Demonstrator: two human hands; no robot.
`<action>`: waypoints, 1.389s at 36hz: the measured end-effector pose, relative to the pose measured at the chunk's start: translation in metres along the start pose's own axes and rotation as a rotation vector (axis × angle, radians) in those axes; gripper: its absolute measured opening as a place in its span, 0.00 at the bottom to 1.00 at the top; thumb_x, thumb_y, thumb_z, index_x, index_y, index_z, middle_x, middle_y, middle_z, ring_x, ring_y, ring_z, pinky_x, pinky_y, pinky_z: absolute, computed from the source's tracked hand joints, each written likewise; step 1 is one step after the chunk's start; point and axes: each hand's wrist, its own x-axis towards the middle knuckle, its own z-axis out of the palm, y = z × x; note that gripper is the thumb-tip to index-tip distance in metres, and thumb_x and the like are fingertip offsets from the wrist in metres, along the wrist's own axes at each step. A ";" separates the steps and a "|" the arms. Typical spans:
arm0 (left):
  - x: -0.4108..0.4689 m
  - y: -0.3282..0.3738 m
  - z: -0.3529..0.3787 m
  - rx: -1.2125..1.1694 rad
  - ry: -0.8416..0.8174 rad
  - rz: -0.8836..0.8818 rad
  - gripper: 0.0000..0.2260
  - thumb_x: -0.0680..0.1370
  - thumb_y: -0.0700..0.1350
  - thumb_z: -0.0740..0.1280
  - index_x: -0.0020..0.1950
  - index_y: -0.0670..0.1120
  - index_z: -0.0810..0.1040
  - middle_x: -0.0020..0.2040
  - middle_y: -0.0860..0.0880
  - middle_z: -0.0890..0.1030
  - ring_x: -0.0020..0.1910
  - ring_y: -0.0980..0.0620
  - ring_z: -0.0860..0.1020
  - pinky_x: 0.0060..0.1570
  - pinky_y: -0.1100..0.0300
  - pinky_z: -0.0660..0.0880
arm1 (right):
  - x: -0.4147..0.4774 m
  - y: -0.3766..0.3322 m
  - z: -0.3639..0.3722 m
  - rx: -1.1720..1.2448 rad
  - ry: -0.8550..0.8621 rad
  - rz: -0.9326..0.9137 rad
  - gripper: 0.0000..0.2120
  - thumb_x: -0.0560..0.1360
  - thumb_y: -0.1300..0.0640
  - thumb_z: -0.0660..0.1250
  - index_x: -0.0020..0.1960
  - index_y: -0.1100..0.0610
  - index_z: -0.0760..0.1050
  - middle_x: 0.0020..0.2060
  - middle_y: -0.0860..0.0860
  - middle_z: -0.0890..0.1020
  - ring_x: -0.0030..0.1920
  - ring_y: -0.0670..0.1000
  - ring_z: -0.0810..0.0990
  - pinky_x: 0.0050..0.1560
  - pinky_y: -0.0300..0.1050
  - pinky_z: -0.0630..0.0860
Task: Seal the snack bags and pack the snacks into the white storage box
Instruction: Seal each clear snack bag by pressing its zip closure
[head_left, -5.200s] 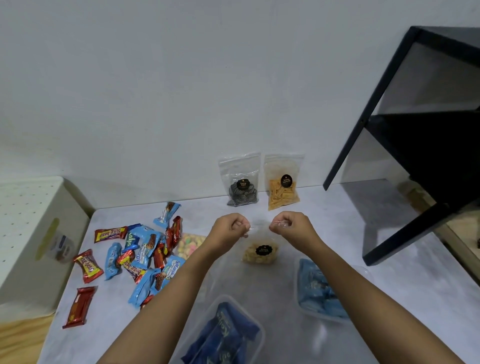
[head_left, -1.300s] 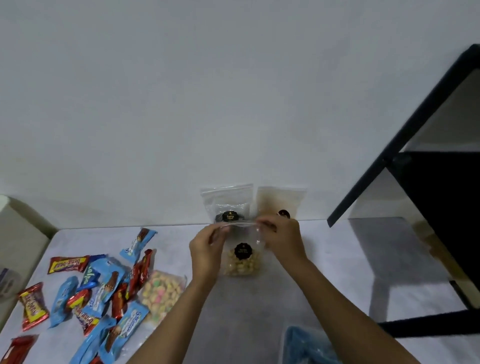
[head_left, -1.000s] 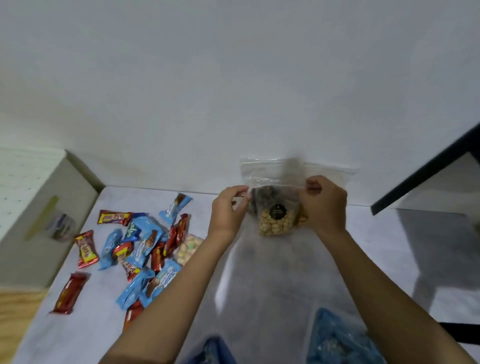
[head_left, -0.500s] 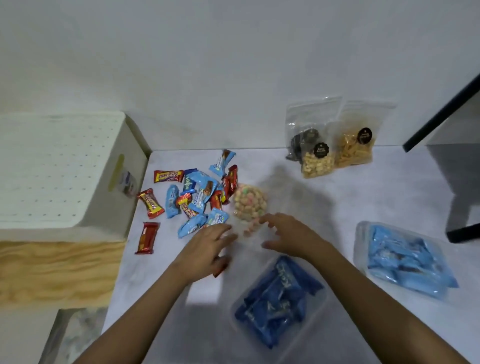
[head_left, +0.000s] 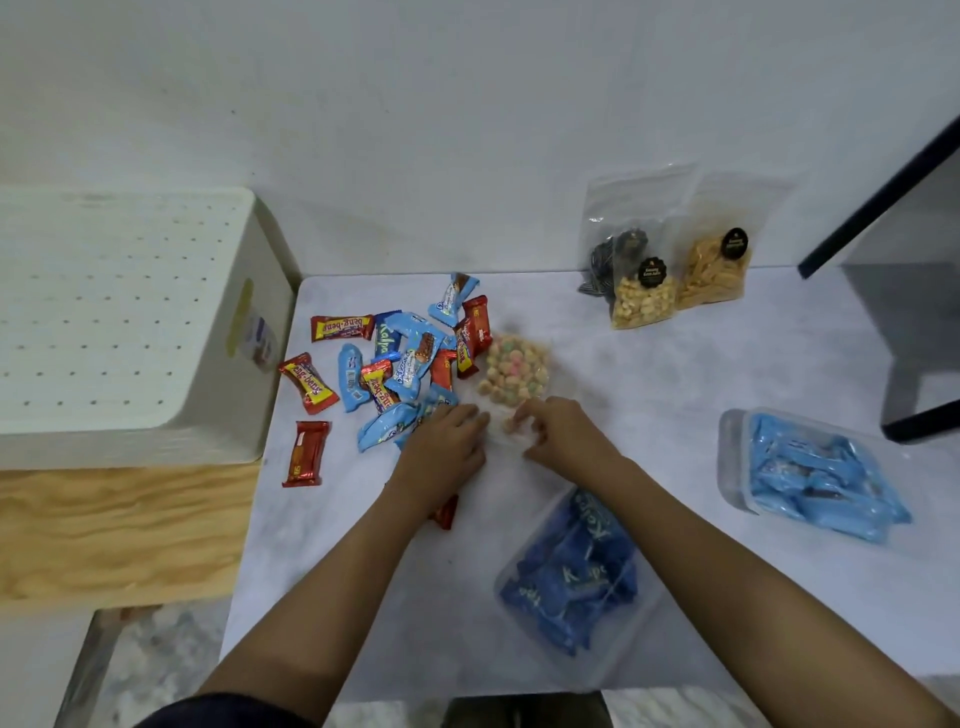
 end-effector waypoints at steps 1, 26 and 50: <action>0.001 0.000 -0.001 -0.018 0.013 -0.013 0.19 0.71 0.47 0.56 0.53 0.41 0.80 0.50 0.44 0.82 0.46 0.42 0.80 0.39 0.53 0.80 | 0.000 0.000 0.000 0.006 0.034 -0.006 0.14 0.69 0.62 0.72 0.54 0.59 0.79 0.49 0.60 0.77 0.46 0.55 0.76 0.43 0.40 0.69; 0.089 0.098 -0.090 -0.748 0.164 -0.155 0.07 0.75 0.42 0.68 0.46 0.41 0.84 0.40 0.51 0.83 0.41 0.57 0.79 0.46 0.60 0.75 | -0.051 0.058 -0.119 0.451 0.476 -0.119 0.10 0.71 0.60 0.71 0.50 0.49 0.81 0.47 0.43 0.80 0.45 0.43 0.79 0.42 0.30 0.73; 0.107 0.142 -0.046 -1.122 0.125 -0.294 0.04 0.74 0.36 0.67 0.47 0.39 0.81 0.42 0.49 0.82 0.39 0.64 0.79 0.43 0.73 0.74 | -0.047 0.113 -0.141 0.473 0.479 -0.093 0.11 0.70 0.60 0.73 0.51 0.57 0.75 0.36 0.50 0.82 0.35 0.44 0.82 0.40 0.34 0.78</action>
